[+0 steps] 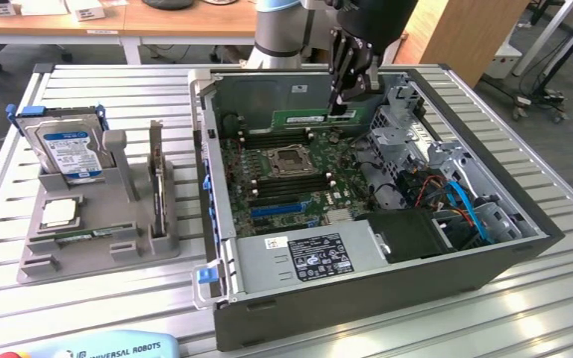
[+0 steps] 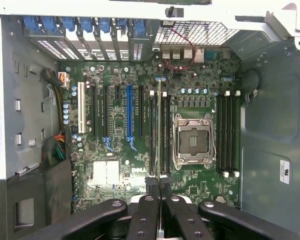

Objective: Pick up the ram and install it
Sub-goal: 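Pick up the ram and move it above insertion slot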

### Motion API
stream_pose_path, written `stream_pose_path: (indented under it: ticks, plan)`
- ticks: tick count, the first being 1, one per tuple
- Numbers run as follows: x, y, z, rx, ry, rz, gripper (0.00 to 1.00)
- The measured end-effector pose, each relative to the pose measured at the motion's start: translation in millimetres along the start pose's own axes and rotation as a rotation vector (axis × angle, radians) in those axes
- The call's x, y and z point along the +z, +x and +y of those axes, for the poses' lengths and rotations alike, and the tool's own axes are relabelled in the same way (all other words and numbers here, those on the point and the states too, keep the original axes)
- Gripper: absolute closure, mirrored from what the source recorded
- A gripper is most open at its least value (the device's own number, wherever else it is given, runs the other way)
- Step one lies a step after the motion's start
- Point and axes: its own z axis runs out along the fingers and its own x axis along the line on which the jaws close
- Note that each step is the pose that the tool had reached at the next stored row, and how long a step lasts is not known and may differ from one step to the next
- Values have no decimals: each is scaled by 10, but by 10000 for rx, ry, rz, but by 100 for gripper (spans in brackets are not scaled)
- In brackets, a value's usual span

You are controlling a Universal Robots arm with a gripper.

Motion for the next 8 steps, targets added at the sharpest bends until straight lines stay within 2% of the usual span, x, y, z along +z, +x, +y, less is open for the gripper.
stream_pose_path:
  ticks: [8]
  plan:
    - [42,3,-1,0,0,-1,88]
